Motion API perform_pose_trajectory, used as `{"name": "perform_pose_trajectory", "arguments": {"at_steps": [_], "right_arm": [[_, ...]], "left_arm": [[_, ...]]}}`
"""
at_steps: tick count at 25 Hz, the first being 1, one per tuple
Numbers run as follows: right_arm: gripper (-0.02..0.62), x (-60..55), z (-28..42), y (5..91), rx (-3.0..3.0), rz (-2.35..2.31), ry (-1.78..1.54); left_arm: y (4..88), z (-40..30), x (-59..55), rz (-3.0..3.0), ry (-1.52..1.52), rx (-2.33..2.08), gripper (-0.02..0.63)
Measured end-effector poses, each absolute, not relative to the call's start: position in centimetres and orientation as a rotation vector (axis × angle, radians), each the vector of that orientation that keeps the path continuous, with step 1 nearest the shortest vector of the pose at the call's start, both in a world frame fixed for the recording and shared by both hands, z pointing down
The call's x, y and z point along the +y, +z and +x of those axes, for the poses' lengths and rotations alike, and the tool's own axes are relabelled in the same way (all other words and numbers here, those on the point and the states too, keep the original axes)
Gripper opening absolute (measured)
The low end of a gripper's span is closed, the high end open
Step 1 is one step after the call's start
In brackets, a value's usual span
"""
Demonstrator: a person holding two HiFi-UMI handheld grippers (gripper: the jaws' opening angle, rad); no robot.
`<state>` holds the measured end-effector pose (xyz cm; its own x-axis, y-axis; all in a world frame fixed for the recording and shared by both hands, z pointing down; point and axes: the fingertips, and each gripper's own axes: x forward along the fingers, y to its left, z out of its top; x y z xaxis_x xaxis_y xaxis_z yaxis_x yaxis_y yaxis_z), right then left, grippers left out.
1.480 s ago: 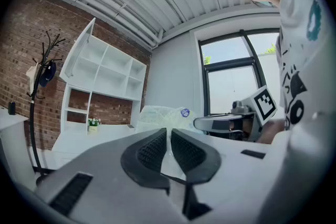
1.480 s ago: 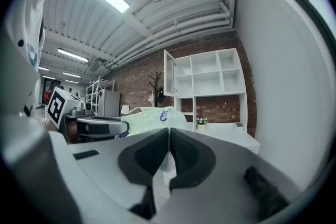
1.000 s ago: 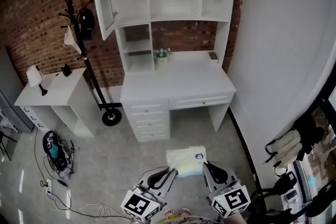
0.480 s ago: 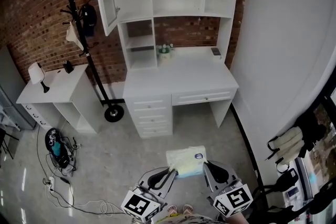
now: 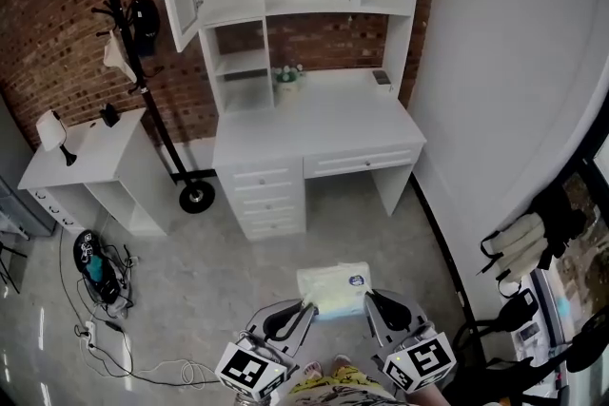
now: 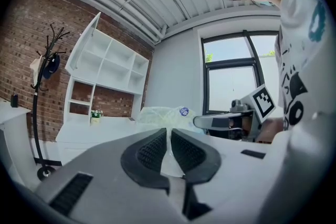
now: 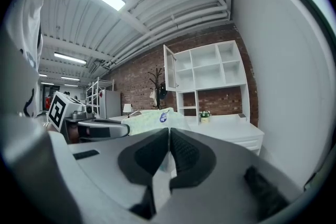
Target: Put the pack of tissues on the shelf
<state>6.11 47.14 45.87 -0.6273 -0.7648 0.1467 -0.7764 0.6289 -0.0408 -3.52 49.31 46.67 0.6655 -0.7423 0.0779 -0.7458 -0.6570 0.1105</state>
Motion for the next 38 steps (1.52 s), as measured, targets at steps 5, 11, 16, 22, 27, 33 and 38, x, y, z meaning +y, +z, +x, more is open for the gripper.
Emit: {"name": "perform_pose_trajectory", "arguments": {"at_steps": [5,11,16,22,27,33,38], "right_arm": [[0.032,46.0,5.8,46.3,-2.722,1.287,0.163],[0.032,42.3,6.0,46.3,-2.743,1.272,0.166],[0.032,37.9,6.8,45.5,-2.753,1.263,0.14],[0.032,31.7,8.5,44.8,-2.768,1.262,0.119],[0.032,27.5,9.2,44.7,-2.79,1.226,0.122],[0.032,23.0,10.4,44.8,-2.799,1.183,0.121],[0.032,20.3,11.4,44.9,-2.808,1.158,0.098]], "left_arm": [[46.9,-3.7,48.3,2.731,0.029,-1.226,0.034],[46.9,-3.6,44.6,2.714,0.04,-1.253,0.034],[46.5,-2.7,40.5,2.71,0.03,-1.258,0.034],[45.7,-1.1,34.1,2.706,-0.003,-1.285,0.034],[45.5,-0.3,30.2,2.696,0.005,-1.316,0.034],[45.5,1.1,26.2,2.669,0.007,-1.336,0.034],[46.0,2.2,23.5,2.669,0.001,-1.345,0.034]]}}
